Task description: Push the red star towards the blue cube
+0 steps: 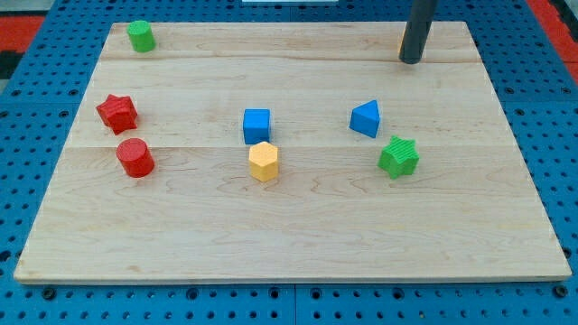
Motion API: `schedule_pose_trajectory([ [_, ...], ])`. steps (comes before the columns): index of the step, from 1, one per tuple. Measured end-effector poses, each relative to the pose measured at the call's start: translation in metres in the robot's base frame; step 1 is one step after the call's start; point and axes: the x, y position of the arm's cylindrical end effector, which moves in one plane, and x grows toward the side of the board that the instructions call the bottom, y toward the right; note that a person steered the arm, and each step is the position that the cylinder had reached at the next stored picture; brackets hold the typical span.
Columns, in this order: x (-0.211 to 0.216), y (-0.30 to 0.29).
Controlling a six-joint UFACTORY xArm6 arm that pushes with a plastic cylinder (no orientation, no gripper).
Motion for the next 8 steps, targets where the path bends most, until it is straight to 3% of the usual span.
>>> schedule_pose_trajectory([
  [5,0.012,-0.007],
  [8,0.042,-0.11],
])
